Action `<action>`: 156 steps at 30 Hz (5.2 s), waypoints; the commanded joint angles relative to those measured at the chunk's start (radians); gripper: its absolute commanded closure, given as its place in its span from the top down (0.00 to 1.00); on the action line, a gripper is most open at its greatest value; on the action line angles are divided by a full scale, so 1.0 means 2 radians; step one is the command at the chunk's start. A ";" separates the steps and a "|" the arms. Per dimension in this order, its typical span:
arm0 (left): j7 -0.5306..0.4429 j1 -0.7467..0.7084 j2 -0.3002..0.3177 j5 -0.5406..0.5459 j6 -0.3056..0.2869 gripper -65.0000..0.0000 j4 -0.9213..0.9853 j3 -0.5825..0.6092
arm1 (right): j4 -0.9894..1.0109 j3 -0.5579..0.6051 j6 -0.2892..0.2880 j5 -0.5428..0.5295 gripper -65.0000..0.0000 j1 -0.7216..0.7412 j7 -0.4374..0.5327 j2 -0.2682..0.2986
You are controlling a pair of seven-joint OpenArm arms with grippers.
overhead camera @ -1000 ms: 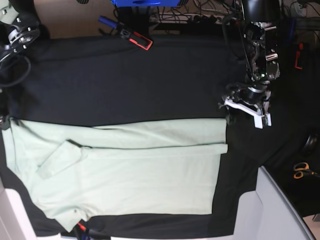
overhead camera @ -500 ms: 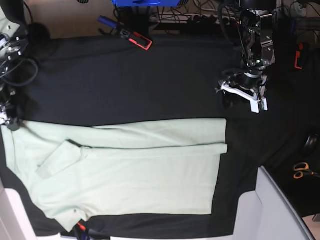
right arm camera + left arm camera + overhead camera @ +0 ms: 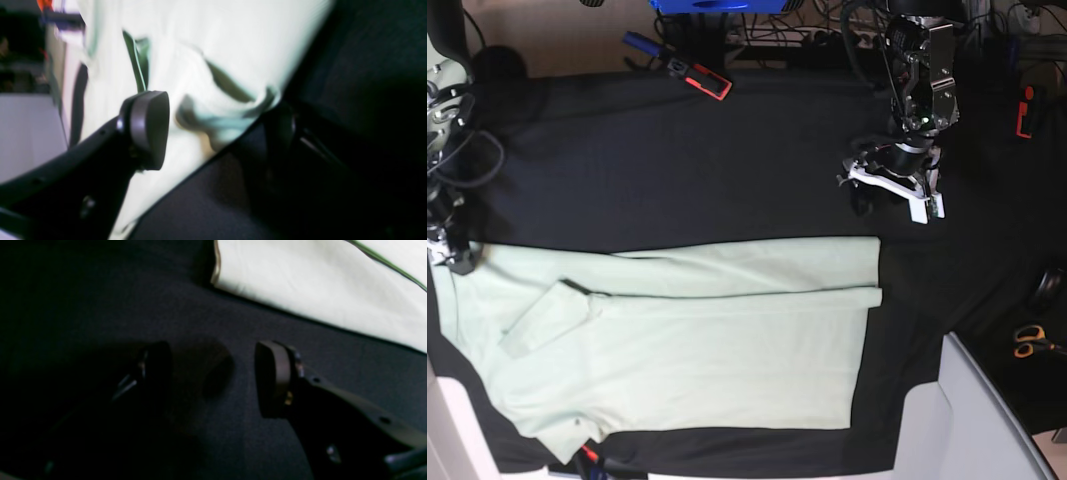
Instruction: Fold the T-shirt properly
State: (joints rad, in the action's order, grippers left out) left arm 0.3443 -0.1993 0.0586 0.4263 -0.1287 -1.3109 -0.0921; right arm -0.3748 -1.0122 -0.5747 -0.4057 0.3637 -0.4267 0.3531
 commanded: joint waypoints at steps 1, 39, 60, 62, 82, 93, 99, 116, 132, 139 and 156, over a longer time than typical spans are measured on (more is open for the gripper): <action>-0.012 0.012 0.002 0.004 -0.001 0.60 -0.009 -0.002 | -0.006 0.004 -0.008 -0.009 0.50 0.014 0.008 0.010; -0.004 0.170 -0.052 0.004 -0.001 0.24 0.196 -0.008 | -0.006 0.006 -0.008 -0.007 0.00 0.013 0.004 0.010; -0.001 0.128 -0.050 0.004 -0.001 0.00 0.150 -0.008 | -0.008 0.006 -0.009 -0.009 0.00 -0.008 0.004 0.015; 0.000 0.114 -0.043 0.004 -0.001 0.00 0.122 -0.008 | -0.008 0.006 -0.010 -0.009 0.00 -0.009 0.004 0.015; 0.065 0.009 0.014 0.004 -0.001 0.00 -0.014 -0.006 | -0.141 0.002 -0.011 -0.010 0.00 -0.085 -0.085 0.003; 0.066 -0.063 0.029 0.003 -0.001 0.00 -0.075 -0.008 | -0.296 0.001 -0.011 -0.011 0.00 -0.156 -0.140 -0.066; 0.065 -0.099 0.041 0.003 -0.001 0.00 -0.095 -0.008 | -0.350 0.001 -0.011 -0.011 0.00 -0.185 -0.164 -0.085; 0.064 -0.165 0.059 0.003 -0.001 0.00 -0.117 -0.027 | -0.358 -0.008 -0.011 -0.095 0.00 -0.278 -0.165 -0.088; 0.064 -0.192 0.042 0.003 -0.001 0.00 -0.130 -0.068 | -0.358 -0.008 -0.011 -0.095 0.00 -0.277 -0.165 -0.089; 0.064 -0.185 0.023 0.003 -0.001 0.00 -0.128 -0.069 | -0.358 -0.008 -0.011 -0.097 0.01 -0.277 -0.165 -0.098; 0.068 -0.201 -0.001 -0.002 0.001 0.58 -0.131 -0.263 | -0.473 -0.072 -0.008 -0.095 0.52 -0.286 -0.256 -0.132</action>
State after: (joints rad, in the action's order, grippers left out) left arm 0.4969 -0.5953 0.0505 0.4175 -0.1230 -1.5558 -0.6163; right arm -1.3010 -1.1503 -0.5842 -0.5755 -0.2085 -0.9489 0.0719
